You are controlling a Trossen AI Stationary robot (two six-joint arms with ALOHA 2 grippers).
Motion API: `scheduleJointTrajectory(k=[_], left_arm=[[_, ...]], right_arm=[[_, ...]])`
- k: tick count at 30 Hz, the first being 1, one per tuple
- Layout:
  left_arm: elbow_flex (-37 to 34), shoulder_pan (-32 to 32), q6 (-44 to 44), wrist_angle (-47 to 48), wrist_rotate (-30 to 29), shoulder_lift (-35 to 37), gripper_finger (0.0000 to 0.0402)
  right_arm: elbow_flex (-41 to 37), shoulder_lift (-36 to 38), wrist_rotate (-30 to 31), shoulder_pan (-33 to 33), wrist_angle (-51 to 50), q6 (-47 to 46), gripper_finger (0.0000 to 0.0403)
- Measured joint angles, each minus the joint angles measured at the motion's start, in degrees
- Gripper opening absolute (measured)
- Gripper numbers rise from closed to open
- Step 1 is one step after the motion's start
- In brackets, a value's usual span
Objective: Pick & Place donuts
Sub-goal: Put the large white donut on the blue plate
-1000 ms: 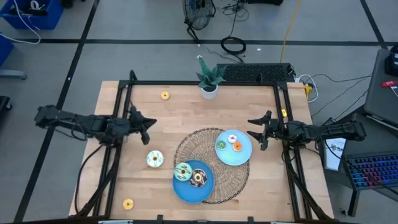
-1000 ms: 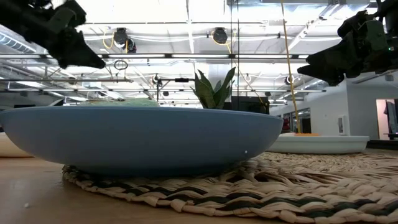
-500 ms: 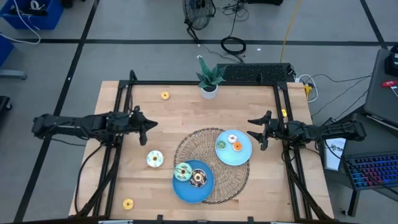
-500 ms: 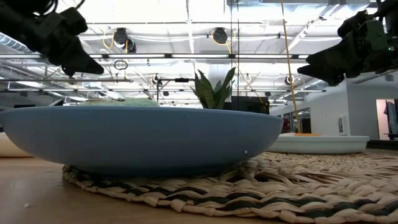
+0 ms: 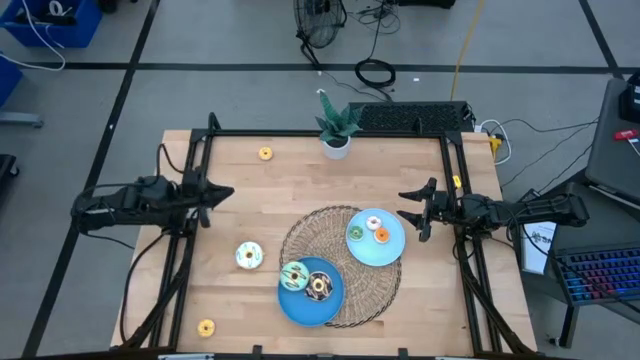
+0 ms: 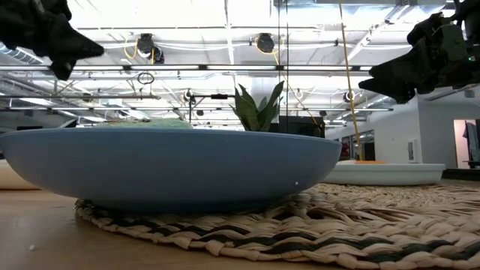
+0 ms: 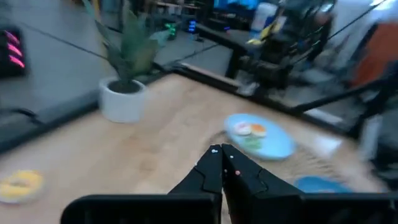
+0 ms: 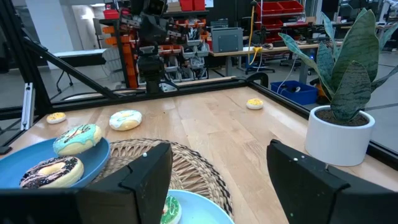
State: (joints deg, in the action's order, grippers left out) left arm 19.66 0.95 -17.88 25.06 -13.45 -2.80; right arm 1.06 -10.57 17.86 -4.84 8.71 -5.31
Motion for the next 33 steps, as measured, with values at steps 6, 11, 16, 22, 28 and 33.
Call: scheduleJointTrajectory(k=[6, 11, 16, 22, 28, 33], left_arm=[[0.02, -0.35, -7.51, -0.74, 26.98, -2.75, 0.0009], [1.24, -3.53, -6.35, 2.1, 28.84, -13.19, 0.0014], [5.53, -7.62, -2.17, 11.83, 20.17, -26.96, 0.0005], [15.04, -14.78, -4.71, 15.78, 12.71, -43.07, 0.0003], [29.4, -21.81, -4.77, 30.78, 2.7, -57.78, 0.0004], [37.58, -22.84, -8.06, 35.38, 3.75, -66.06, 0.0019]], right_arm=[[0.0, 0.0, 0.0, 0.0, 0.0, 0.0, 0.0242], [0.01, 0.0, -0.01, -0.02, 0.01, 0.0, 0.0242], [0.0, 0.0, 0.01, 0.0, 0.0, 0.01, 0.0242], [0.02, 0.0, -0.01, 0.0, 0.02, 0.01, 0.0242], [0.02, 0.0, -0.01, 0.0, 0.0, 0.01, 0.0242], [0.0, 0.0, 0.01, -0.02, 0.0, 0.01, 0.0242]])
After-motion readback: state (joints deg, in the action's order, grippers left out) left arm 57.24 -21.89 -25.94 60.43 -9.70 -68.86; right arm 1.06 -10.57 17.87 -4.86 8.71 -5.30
